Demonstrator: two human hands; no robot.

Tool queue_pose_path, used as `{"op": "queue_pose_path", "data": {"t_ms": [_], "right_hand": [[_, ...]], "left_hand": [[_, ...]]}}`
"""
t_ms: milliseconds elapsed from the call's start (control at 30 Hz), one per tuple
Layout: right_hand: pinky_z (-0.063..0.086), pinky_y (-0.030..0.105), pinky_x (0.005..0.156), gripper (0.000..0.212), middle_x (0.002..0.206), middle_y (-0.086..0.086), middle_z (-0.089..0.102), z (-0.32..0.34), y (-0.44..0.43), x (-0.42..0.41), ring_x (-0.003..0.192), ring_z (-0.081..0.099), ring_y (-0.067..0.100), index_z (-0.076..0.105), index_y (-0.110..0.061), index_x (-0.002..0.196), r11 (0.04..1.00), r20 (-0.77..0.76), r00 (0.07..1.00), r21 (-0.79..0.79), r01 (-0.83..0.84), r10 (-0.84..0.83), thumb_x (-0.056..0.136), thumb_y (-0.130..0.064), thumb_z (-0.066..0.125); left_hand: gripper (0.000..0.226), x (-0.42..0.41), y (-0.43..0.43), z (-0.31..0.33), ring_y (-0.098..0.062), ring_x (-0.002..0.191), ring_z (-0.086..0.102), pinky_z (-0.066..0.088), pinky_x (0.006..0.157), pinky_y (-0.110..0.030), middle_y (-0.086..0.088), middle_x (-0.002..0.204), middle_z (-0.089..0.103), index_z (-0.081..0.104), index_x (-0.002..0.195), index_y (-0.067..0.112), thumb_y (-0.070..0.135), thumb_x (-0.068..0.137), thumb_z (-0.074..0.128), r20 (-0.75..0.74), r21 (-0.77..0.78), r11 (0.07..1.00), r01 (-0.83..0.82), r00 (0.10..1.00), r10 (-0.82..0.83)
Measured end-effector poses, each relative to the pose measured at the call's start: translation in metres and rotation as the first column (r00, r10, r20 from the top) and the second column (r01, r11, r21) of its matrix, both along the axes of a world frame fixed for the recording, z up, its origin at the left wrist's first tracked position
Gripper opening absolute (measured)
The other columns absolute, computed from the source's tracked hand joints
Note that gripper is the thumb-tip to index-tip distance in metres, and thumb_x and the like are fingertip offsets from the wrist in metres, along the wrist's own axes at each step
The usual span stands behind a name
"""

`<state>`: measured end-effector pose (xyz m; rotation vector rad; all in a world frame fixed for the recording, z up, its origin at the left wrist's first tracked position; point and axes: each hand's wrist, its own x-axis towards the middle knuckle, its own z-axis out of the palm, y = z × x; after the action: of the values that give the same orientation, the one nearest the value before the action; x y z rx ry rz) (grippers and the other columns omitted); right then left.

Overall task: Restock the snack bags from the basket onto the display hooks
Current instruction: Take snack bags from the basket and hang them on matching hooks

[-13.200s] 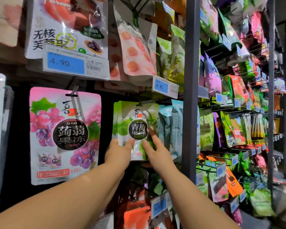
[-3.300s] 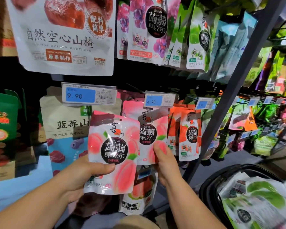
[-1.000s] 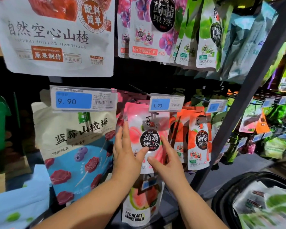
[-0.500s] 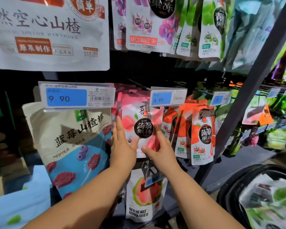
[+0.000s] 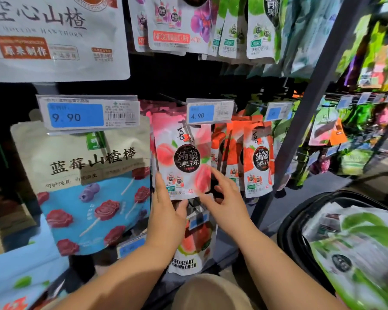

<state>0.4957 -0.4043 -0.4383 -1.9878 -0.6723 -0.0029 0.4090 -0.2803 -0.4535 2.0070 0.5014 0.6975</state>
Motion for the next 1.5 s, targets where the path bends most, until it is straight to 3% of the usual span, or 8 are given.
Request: {"op": "queue_pose_path", "data": {"t_ms": [233,367,533,700,833,1067,1200,1500], "right_hand": [[0.041,0.03,0.106,0.056,0.138,-0.009,0.033,0.019,-0.055,-0.028,0.122,0.042,0.006,0.037,-0.038,0.146,0.99,0.015,0.993,-0.066,0.121,-0.121,0.096,-0.031,0.061],[0.043,0.027,0.1,0.048,0.126,-0.014,0.036,0.03,-0.115,-0.051,0.124,0.044,0.008,0.045,-0.031,0.142,0.963,0.063,0.968,-0.103,0.248,-0.243,0.097,-0.028,0.061],[0.044,0.032,0.103,0.036,0.117,-0.023,0.044,0.038,-0.196,-0.075,0.119,0.047,0.006,0.058,-0.031,0.127,0.878,0.199,0.881,-0.133,0.459,-0.43,0.092,-0.024,0.065],[0.042,0.033,0.104,0.032,0.125,-0.013,0.048,0.042,-0.268,-0.101,0.124,0.044,0.009,0.061,-0.034,0.123,0.765,0.262,0.793,-0.225,0.604,-0.55,0.092,-0.033,0.065],[0.032,0.02,0.096,0.039,0.129,-0.009,0.051,0.043,-0.315,-0.115,0.126,0.039,0.012,0.06,-0.031,0.126,0.616,0.321,0.724,-0.383,0.689,-0.611,0.089,-0.041,0.066],[0.028,0.029,0.112,0.049,0.138,-0.012,0.047,0.046,-0.375,-0.134,0.134,0.036,0.011,0.057,-0.036,0.131,0.488,0.282,0.661,-0.491,0.722,-0.695,0.085,-0.048,0.069],[0.03,0.036,0.116,0.066,0.146,-0.01,0.041,0.039,-0.409,-0.15,0.136,0.034,0.011,0.05,-0.033,0.14,0.395,0.246,0.643,-0.616,0.682,-0.725,0.081,-0.058,0.067],[0.01,0.05,0.121,0.074,0.159,-0.016,0.019,0.02,-0.42,-0.169,0.147,0.016,0.009,0.034,-0.044,0.146,0.305,0.281,0.623,-0.682,0.664,-0.729,0.081,-0.074,0.051]], "left_hand": [[0.091,-0.008,-0.032,-0.003,-0.021,0.151,-0.011,0.003,0.12,-0.035,0.013,0.157,-0.029,-0.003,0.157,0.02,0.024,0.094,0.063,0.02,0.162,0.987,-0.009,1.0,0.006],[0.08,-0.004,-0.07,-0.01,-0.033,0.147,0.011,0.013,0.119,-0.047,-0.012,0.159,0.016,0.025,0.154,0.011,0.017,0.088,0.071,-0.003,0.242,0.968,0.066,0.998,-0.067],[0.055,0.021,-0.143,0.003,-0.027,0.135,0.038,0.025,0.111,-0.033,-0.004,0.14,0.049,0.048,0.141,0.015,0.026,0.091,0.068,-0.078,0.265,0.81,0.524,0.849,-0.523],[0.058,0.043,-0.208,0.014,-0.019,0.143,0.03,0.025,0.116,-0.033,0.003,0.149,0.041,0.041,0.146,0.023,0.049,0.096,0.054,-0.32,0.287,0.52,0.804,0.592,-0.739],[0.059,0.053,-0.254,0.035,-0.021,0.144,0.031,0.027,0.117,-0.037,-0.001,0.156,0.035,0.036,0.15,0.019,0.048,0.099,0.047,-0.392,0.177,0.423,0.889,0.458,-0.798],[0.074,0.041,-0.264,0.018,-0.017,0.147,0.021,0.019,0.119,-0.029,0.002,0.159,0.026,0.013,0.156,0.029,0.057,0.096,0.046,-0.445,0.238,0.315,0.919,0.391,-0.806],[0.123,0.041,-0.248,0.008,-0.011,0.151,0.003,0.008,0.123,-0.03,0.008,0.165,0.008,-0.007,0.155,0.038,0.102,0.051,0.0,-0.562,0.309,0.182,0.933,0.334,-0.757],[0.139,0.03,-0.247,0.014,-0.011,0.151,-0.011,0.0,0.123,-0.031,0.004,0.166,-0.006,-0.018,0.153,0.034,0.101,0.031,-0.019,-0.654,0.333,0.098,0.938,0.305,-0.692]]}}
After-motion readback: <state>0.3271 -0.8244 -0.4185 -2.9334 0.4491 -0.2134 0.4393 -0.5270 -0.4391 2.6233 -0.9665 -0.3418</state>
